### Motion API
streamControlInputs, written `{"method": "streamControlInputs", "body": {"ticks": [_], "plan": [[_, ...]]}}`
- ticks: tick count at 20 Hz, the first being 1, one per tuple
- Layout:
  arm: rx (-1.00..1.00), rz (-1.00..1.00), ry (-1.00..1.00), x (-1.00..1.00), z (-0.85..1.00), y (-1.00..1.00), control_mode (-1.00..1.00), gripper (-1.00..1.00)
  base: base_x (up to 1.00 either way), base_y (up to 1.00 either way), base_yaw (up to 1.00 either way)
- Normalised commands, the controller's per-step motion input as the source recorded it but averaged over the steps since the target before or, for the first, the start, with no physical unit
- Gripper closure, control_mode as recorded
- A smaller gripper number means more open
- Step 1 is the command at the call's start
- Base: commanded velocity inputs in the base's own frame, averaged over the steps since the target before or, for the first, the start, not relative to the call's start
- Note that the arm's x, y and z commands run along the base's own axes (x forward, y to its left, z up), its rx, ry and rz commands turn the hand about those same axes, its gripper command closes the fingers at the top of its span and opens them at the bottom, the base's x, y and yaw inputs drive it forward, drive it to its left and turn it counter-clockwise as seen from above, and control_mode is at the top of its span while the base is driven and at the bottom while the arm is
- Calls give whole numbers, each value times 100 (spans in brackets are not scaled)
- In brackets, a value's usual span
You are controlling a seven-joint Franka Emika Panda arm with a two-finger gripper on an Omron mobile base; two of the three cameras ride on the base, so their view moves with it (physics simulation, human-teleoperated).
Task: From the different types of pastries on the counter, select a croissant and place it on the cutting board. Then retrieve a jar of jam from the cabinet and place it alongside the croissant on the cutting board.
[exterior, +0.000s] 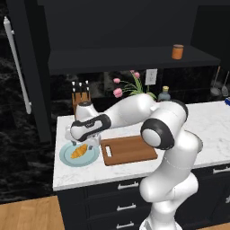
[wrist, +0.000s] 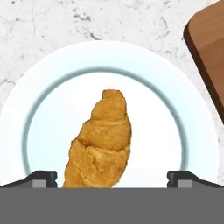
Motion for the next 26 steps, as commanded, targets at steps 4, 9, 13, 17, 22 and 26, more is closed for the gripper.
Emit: {"method": "streamControlInputs", "body": {"ticks": [4, 9, 13, 17, 22, 26], "plan": [[0, 0, 0, 0, -10, 1, -100, -100, 0, 0, 0], [0, -1, 0, 0, -17, 0, -100, -100, 0, 0, 0], [0, -1, 0, 0, -11, 0, -100, -100, 0, 0, 0], [0, -2, 0, 1, -15, 0, -100, -100, 0, 0, 0], [-1, -2, 0, 4, -12, 0, -100, -100, 0, 0, 0], [-2, -3, 0, 12, -1, 2, -100, -100, 0, 0, 0]]}}
